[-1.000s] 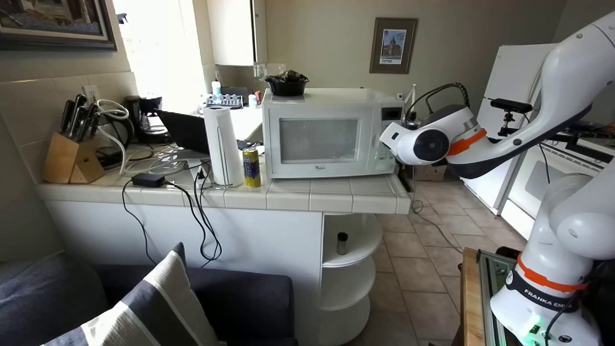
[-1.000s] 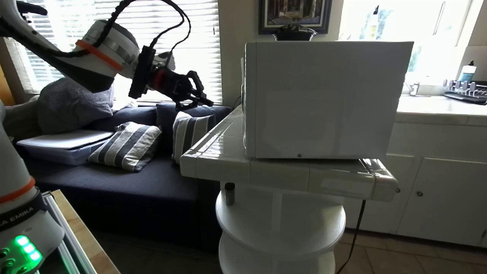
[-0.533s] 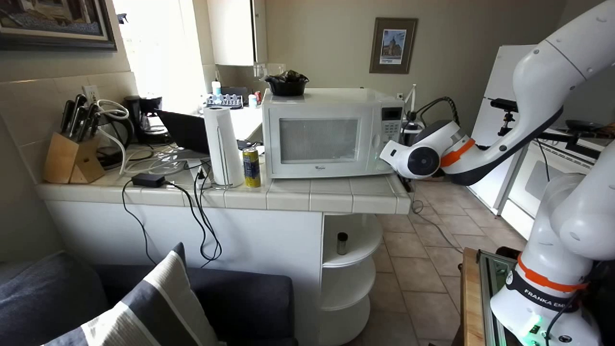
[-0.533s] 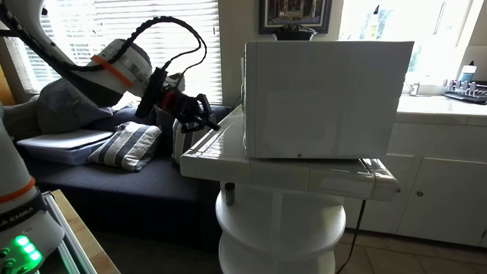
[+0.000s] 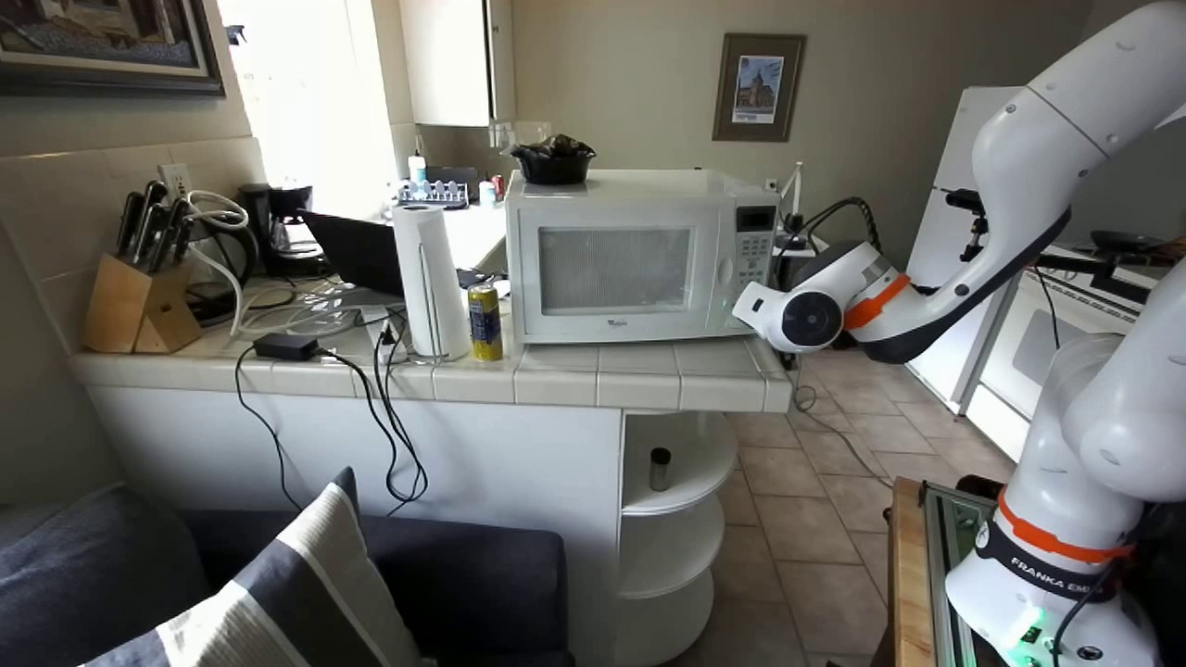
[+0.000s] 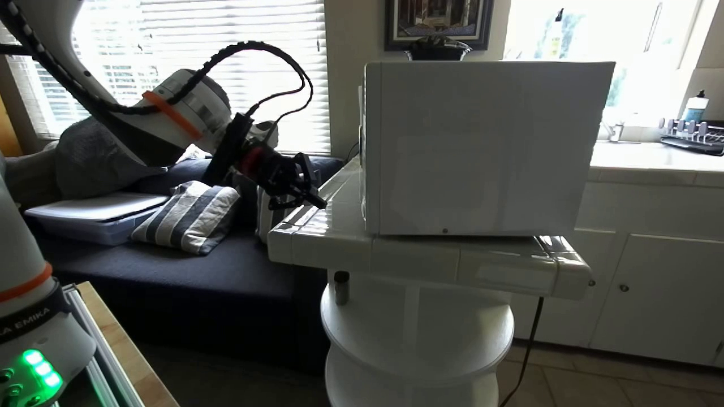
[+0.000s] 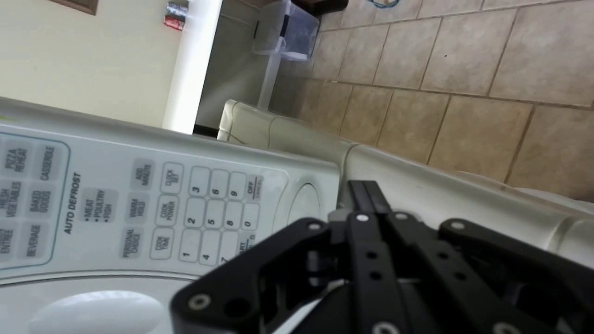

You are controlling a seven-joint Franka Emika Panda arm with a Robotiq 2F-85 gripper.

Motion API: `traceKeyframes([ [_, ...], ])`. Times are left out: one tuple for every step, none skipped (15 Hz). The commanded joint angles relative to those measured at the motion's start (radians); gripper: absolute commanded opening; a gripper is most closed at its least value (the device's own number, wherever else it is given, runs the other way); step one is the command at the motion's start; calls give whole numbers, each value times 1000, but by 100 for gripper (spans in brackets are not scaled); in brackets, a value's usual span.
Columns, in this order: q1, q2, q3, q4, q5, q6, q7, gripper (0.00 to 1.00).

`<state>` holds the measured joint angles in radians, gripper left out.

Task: Open the microwave.

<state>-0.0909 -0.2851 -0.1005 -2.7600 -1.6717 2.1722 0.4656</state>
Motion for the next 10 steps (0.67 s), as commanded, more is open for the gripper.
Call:
traceKeyframes([
  [15,-2,-13,0,2,-5,-3,1],
  [15,-2,-13,0,2,-5,-3,1],
  [15,-2,-13,0,2,-5,-3,1],
  [15,-2,-13,0,2,-5,-3,1],
  [15,-2,-13,0,2,-5,-3,1],
  [15,-2,-13,0,2,-5,-3,1],
  [15,-2,-13,0,2,-5,-3,1],
  [15,-2,-13,0,2,-5,-3,0],
  [16,4,-7,1,-19,-22,9,0],
  [16,7,-4,3,-30,-32,17,0],
])
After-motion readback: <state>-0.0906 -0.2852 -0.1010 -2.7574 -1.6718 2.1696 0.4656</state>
